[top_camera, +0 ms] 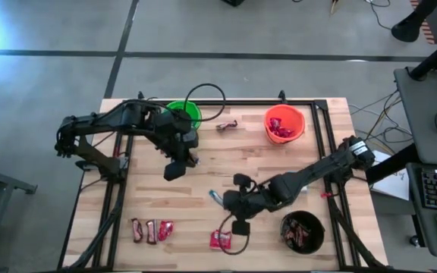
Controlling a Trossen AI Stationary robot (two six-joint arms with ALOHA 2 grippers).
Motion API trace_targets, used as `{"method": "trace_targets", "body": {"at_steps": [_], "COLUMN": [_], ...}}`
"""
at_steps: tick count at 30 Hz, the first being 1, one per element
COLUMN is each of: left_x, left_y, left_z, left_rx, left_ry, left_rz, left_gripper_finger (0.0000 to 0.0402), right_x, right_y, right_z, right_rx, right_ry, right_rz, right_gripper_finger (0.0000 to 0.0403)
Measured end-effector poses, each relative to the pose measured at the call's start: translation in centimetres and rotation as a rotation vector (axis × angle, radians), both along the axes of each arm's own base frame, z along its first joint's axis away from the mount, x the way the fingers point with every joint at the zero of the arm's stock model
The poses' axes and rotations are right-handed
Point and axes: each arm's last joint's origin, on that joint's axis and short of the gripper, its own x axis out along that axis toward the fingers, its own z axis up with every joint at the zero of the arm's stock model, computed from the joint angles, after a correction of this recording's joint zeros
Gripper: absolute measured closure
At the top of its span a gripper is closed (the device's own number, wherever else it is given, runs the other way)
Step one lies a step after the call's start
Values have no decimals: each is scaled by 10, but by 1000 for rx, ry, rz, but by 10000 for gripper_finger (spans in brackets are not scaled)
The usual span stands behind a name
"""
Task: Sort candy
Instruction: Put the white candy into the green bucket
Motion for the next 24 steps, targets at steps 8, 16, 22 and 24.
{"method": "trace_targets", "body": {"at_steps": [8,16,22,24], "left_x": [2,2,1,2], "left_y": [0,3,3,2], "left_z": [1,2,5,7], "left_rx": [7,-5,-14,-46], "left_ry": [-29,-26,-42,-52], "left_rz": [-29,-4,5,-11], "left_gripper_finger": [378,352,308,293], "right_x": [13,18,16,16], "right_y": [-25,-36,-37,-37], "right_z": [40,63,64,64], "right_rx": [-42,-47,-60,-74], "right_ry": [-82,-145,-119,-120], "right_rz": [-9,-6,0,15], "right_gripper_finger": [390,390,390,390]}}
